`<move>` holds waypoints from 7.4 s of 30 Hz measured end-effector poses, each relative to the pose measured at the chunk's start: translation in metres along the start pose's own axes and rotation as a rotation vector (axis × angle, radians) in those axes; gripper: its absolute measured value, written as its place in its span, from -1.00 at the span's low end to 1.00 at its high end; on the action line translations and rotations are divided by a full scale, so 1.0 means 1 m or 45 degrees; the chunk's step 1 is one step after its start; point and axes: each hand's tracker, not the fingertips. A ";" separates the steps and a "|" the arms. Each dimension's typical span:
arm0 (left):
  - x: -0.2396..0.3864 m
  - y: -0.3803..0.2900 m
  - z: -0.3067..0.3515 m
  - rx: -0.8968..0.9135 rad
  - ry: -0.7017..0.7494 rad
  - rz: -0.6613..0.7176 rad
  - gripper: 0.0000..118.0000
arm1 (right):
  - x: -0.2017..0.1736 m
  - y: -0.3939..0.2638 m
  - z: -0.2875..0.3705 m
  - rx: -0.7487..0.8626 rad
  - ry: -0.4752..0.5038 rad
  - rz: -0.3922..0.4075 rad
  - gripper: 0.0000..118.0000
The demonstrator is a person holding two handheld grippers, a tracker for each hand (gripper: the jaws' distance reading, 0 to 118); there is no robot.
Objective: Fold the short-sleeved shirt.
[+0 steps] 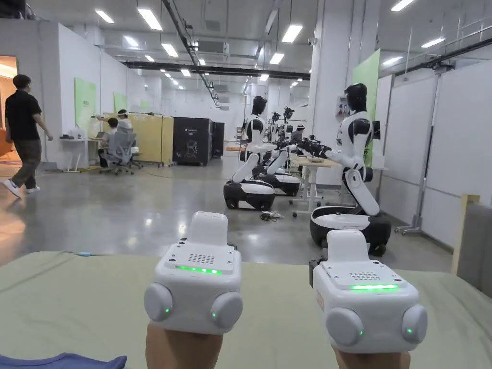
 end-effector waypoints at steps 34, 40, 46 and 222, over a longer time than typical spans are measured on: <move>-0.373 -0.213 -0.075 -1.133 0.254 0.188 -0.97 | -0.040 -0.082 0.011 -0.190 0.431 0.003 -0.96; -0.379 -0.245 -0.108 -1.207 0.117 0.085 0.97 | -0.061 -0.106 -0.011 -0.297 0.452 0.047 -0.96; -0.382 -0.289 -0.134 -1.251 0.135 0.126 0.96 | -0.068 -0.118 -0.020 -0.343 0.467 0.052 -0.96; -0.148 0.102 -0.153 -0.070 -0.146 0.256 -1.00 | 0.175 0.082 -0.130 0.120 0.072 -0.168 -0.89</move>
